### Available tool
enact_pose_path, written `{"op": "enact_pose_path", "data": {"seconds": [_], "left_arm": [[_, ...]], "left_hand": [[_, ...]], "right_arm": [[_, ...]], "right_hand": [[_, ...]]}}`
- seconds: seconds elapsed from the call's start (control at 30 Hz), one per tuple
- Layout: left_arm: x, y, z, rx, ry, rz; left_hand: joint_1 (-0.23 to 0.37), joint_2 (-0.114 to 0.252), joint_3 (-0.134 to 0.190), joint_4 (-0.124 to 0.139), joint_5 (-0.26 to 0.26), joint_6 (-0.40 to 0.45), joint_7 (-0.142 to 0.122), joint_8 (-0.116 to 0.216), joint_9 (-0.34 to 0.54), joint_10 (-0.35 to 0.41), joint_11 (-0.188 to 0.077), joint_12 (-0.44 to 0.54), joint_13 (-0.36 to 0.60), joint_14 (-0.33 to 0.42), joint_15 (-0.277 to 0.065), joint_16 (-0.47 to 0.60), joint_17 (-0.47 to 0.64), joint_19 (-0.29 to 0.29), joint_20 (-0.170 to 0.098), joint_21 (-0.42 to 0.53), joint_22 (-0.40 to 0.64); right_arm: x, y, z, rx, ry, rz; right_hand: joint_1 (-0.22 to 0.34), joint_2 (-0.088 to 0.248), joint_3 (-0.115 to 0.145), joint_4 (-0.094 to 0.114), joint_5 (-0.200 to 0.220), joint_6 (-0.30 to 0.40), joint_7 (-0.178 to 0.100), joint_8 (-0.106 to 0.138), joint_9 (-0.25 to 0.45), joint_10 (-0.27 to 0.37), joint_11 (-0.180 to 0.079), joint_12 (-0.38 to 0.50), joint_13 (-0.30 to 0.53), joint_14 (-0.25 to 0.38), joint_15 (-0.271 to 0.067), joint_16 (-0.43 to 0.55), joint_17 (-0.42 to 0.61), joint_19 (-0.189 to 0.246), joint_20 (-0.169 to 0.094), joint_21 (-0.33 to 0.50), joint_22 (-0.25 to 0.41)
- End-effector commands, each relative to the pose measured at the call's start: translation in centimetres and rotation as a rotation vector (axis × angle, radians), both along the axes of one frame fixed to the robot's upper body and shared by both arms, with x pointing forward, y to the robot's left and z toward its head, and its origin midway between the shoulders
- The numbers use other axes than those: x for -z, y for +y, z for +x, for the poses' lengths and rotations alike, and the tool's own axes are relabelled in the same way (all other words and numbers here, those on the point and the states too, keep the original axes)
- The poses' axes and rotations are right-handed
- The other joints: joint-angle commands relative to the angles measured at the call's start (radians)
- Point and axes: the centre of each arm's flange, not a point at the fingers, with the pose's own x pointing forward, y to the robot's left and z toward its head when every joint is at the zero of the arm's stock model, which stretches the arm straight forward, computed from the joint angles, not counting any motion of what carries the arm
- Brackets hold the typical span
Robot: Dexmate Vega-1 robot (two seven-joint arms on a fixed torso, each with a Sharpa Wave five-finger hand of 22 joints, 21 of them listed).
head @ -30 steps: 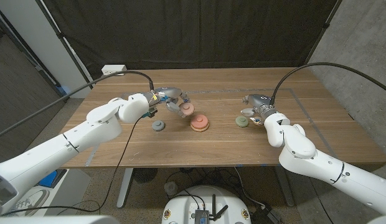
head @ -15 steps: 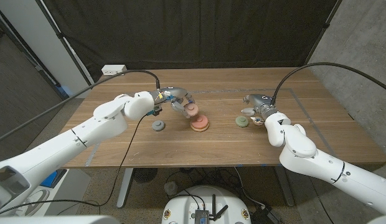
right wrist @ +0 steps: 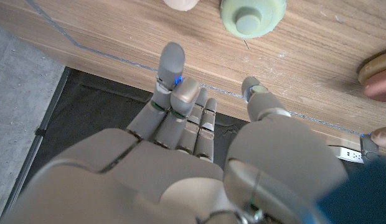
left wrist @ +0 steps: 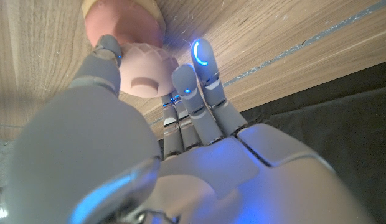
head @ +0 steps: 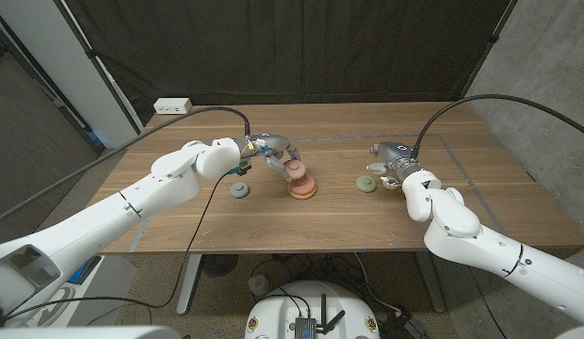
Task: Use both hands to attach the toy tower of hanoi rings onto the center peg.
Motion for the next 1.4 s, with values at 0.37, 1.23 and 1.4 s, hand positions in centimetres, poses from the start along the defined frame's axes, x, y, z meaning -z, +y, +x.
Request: {"op": "enact_pose_path", "data": {"seconds": [0.37, 1.23, 1.4], "left_arm": [[1.4, -1.3, 1.1, 0.004, 0.013, 0.025], [2.4, -2.3, 2.2, 0.021, 0.052, 0.028], [2.5, -2.3, 2.3, 0.015, 0.054, 0.030]], "left_hand": [[0.001, 0.009, 0.023, 0.014, 0.008, -0.002, -0.009, -0.019, 0.016, 0.101, -0.097, -0.020, 0.020, 0.015, -0.022, 0.007, 0.017, 0.010, -0.111, 0.003, 0.002], [0.005, 0.010, 0.032, 0.012, 0.006, 0.001, -0.012, -0.035, 0.016, 0.101, -0.103, -0.030, 0.029, 0.031, -0.022, 0.012, 0.049, 0.015, -0.112, 0.017, 0.025], [0.006, 0.010, 0.034, 0.012, 0.007, -0.002, -0.013, -0.039, 0.016, 0.096, -0.101, -0.034, 0.029, 0.033, -0.022, 0.013, 0.057, 0.011, -0.112, 0.015, 0.024]], "right_arm": [[0.0, -0.4, 0.0, 0.000, 0.001, 0.000], [0.2, -0.7, -0.1, 0.004, 0.004, 0.008], [0.3, -0.8, -0.1, 0.002, 0.007, 0.009]], "right_hand": [[0.006, -0.001, 0.007, 0.002, 0.001, 0.011, 0.000, -0.002, 0.006, 0.012, 0.003, -0.005, 0.006, -0.001, -0.053, 0.000, 0.003, -0.003, -0.076, 0.005, 0.003], [0.005, -0.001, 0.008, 0.001, 0.002, 0.013, 0.001, -0.003, 0.006, 0.015, 0.002, -0.007, 0.006, 0.000, -0.053, 0.001, 0.004, -0.003, -0.076, 0.006, 0.003], [0.005, -0.001, 0.009, 0.001, 0.002, 0.014, 0.000, -0.003, 0.006, 0.014, 0.001, -0.007, 0.007, -0.002, -0.053, -0.001, 0.001, -0.004, -0.076, 0.005, 0.002]]}}
